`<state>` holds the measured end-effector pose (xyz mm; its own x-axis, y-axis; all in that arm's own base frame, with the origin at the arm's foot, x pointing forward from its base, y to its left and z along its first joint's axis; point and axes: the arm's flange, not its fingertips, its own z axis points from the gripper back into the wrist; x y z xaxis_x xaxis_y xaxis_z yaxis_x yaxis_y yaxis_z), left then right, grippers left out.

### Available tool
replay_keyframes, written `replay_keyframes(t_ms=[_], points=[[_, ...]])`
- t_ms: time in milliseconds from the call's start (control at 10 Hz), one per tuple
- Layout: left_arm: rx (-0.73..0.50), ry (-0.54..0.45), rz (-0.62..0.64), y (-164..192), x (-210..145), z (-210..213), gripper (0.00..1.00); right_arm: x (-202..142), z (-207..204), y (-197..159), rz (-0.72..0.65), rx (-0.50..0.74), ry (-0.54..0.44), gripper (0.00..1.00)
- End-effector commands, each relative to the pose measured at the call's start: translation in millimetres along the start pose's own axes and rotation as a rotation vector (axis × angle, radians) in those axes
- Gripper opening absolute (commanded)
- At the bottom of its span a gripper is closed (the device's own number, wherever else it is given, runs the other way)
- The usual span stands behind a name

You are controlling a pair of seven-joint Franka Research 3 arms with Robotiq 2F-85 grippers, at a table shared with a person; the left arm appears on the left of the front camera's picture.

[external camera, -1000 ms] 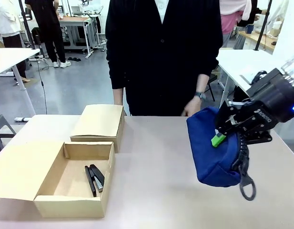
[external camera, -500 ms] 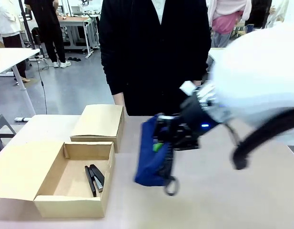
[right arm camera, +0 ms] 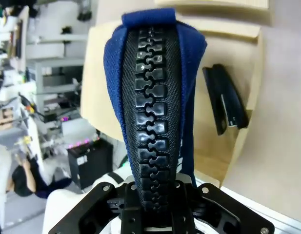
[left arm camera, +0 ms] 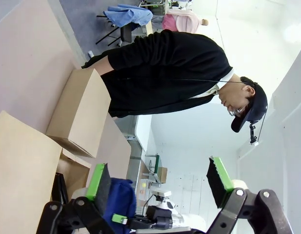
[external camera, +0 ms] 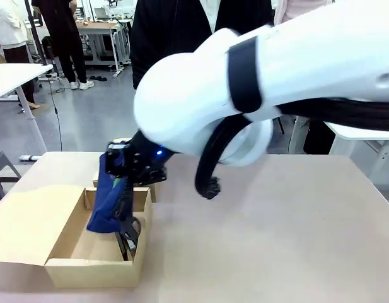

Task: Place items inside the box.
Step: Pick up a Pencil pouch or Stapler and place it inside the Mailer Box closest to the robot.

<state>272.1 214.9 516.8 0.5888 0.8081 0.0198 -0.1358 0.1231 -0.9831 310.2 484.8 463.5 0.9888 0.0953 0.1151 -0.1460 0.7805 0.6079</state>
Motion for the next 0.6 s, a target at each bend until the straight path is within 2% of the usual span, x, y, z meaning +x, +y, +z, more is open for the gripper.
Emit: replay_keyframes(t_ms=[0,100,200,300,400,500], points=[[-0.021,-0.001,-0.015,1,-2,0,1.00,-1,20,-6,-0.019,0.021,-0.038,0.07],[-0.021,-0.001,-0.015,1,-2,0,1.00,-1,20,-6,-0.019,0.021,-0.038,0.07],[-0.021,-0.001,-0.015,1,-2,0,1.00,1,-7,-1,-0.002,-0.003,0.009,0.07],[-0.021,-0.001,-0.015,1,-2,0,1.00,-7,-20,12,-0.020,-0.100,0.032,0.07],[-0.021,-0.001,-0.015,1,-2,0,1.00,-4,-31,27,-0.052,-0.118,0.009,0.07],[-0.021,-0.001,-0.015,1,-2,0,1.00,1,-35,40,-0.081,-0.080,0.021,0.07]])
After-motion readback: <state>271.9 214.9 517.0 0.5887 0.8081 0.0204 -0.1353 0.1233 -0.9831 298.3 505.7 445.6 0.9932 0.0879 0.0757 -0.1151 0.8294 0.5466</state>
